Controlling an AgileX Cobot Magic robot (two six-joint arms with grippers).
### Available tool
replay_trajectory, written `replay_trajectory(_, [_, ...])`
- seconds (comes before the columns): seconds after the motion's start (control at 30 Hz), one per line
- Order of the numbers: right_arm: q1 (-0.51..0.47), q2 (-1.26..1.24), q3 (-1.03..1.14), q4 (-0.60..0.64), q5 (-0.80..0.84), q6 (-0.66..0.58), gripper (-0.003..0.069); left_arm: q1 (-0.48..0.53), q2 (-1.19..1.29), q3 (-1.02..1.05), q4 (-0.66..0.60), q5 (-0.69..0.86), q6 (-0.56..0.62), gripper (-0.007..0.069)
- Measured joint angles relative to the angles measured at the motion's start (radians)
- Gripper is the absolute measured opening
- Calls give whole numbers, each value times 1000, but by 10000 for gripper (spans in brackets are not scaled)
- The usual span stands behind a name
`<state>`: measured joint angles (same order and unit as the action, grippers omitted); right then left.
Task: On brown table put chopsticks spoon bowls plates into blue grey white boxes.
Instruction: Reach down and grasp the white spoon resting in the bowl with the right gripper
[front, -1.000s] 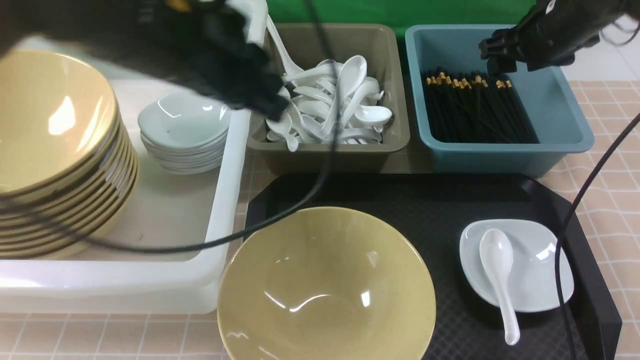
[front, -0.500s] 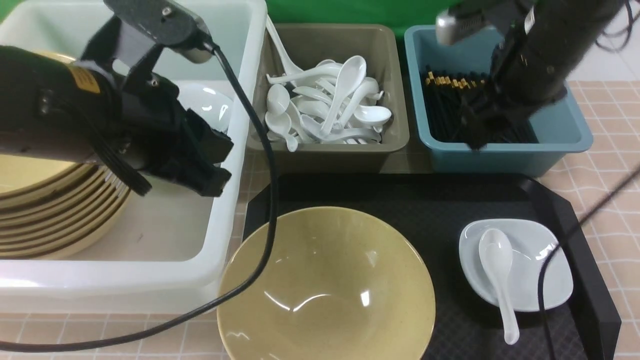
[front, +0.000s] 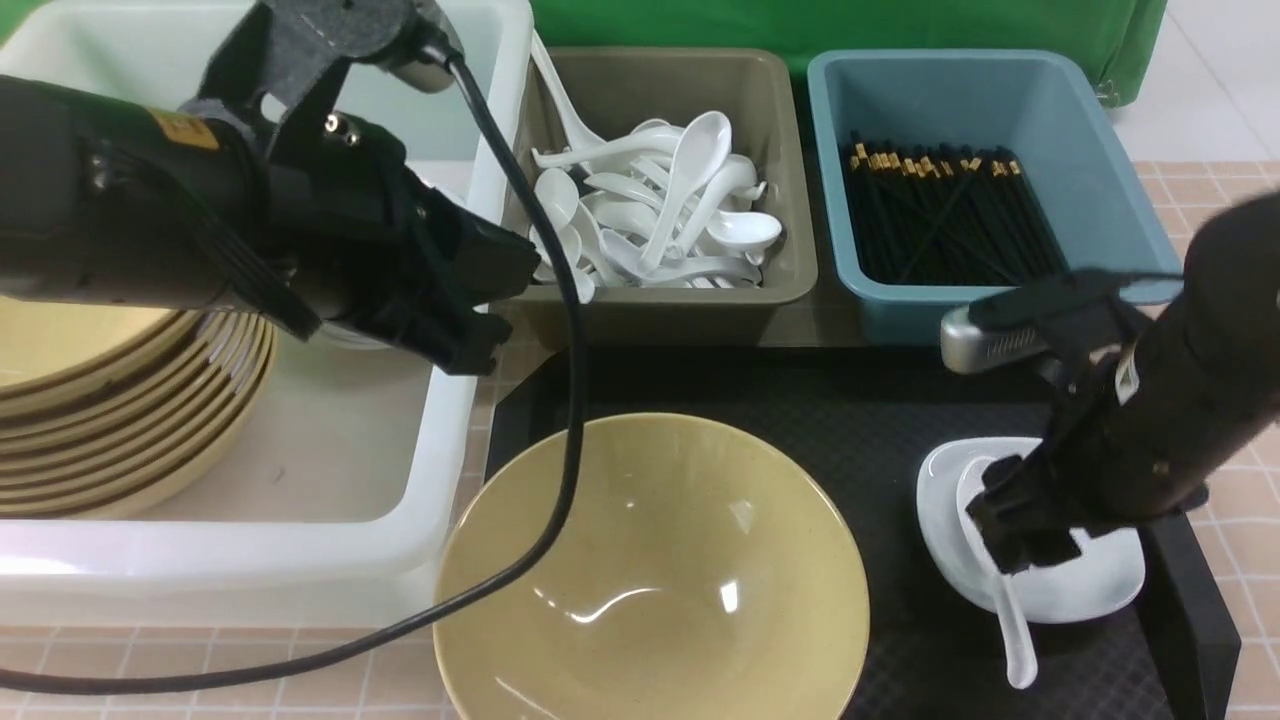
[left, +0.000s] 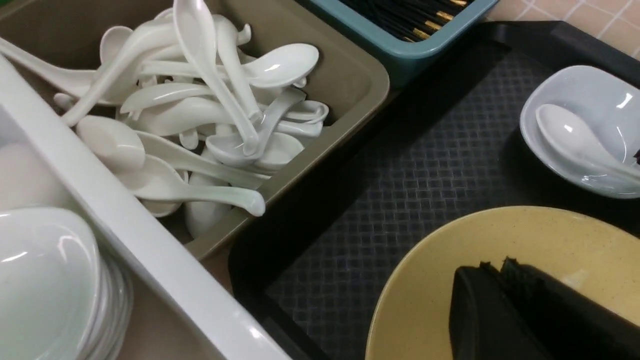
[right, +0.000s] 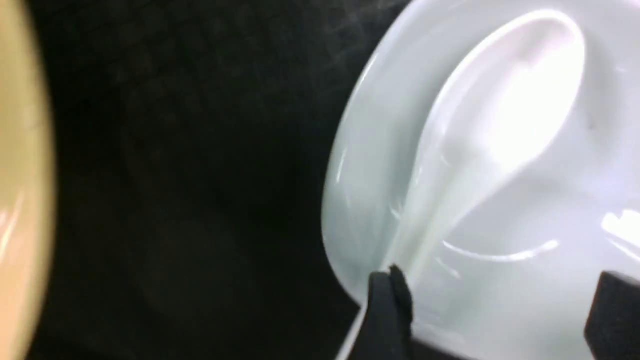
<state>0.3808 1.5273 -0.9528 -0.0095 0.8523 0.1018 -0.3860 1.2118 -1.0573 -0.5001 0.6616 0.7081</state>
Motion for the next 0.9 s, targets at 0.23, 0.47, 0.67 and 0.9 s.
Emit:
replay_trajectory(0.23, [0, 69, 16, 9, -109, 27, 538, 0, 34, 1, -3, 15, 6, 1])
replay_trajectory(0.47, [0, 147, 16, 9, -128, 25, 538, 0, 43, 1, -5, 29, 6, 1])
replay_trajectory(0.67, [0, 148, 16, 9, -125, -1, 479, 0, 44, 1, -5, 29, 11, 1])
replay_trajectory(0.9, [0, 158, 16, 9, -125, -49, 283, 0, 46, 1, -6, 29, 17, 1])
